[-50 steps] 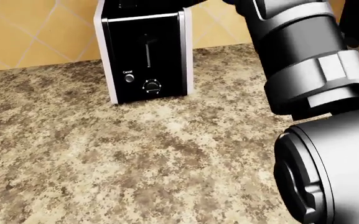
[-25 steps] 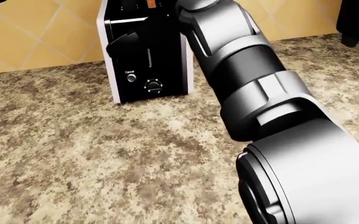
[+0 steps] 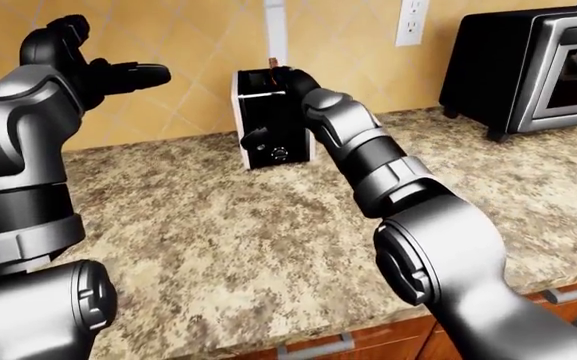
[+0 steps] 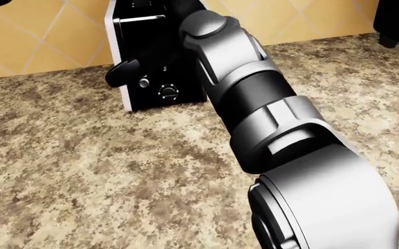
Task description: Push down the lever of the toaster to turn it on.
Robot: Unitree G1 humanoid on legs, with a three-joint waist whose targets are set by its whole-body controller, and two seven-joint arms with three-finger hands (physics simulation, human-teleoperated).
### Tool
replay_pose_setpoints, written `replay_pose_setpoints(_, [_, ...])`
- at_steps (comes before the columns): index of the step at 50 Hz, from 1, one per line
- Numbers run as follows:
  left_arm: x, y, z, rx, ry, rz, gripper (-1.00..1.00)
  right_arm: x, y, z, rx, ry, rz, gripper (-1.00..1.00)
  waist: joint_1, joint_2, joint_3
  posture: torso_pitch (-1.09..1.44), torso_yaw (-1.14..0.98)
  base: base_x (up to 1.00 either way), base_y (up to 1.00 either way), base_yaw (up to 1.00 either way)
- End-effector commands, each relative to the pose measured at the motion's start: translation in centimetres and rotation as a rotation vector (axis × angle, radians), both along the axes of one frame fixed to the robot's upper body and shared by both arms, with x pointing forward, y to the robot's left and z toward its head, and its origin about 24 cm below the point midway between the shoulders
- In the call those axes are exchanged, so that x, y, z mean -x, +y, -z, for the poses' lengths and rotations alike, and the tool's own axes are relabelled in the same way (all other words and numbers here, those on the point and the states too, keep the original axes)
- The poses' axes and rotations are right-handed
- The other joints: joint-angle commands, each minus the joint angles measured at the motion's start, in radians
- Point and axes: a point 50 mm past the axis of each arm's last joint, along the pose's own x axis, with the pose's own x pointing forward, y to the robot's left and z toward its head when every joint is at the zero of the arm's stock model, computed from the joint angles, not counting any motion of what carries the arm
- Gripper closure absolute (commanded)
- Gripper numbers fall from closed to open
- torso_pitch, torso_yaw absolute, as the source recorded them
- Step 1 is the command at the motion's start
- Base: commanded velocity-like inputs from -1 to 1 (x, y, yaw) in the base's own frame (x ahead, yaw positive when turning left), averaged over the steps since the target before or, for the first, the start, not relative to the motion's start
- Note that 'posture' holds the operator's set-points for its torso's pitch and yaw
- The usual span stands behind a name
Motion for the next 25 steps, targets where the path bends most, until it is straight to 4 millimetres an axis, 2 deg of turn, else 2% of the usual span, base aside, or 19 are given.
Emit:
replay_pose_setpoints(1, [0.5,-0.2,-2.0,-0.017,-0.093,0.003,-1.00,0.1,0.5,-2.9,-0.018,-0.114,-0.018,-1.00,0.000,0.007,-0.021,-0.30,0.00,0.00,0.00,0.00])
replay_pose_setpoints(18, [0.6,-0.2,-1.9,-0.017,-0.092,0.009,-1.00,0.5,1.8,-1.1,-0.018,-0.084,-0.061,-1.00,-0.002,0.010,-0.027,-0.30,0.00,0.00,0.00,0.00])
replay_pose_setpoints(25, [0.6,-0.1,-2.0,-0.016,-0.094,0.007,-1.00,0.4,1.6,-0.6,-0.012,-0.078,-0.056,-1.00,-0.004,0.011,-0.028,-0.30,0.00,0.00,0.00,0.00])
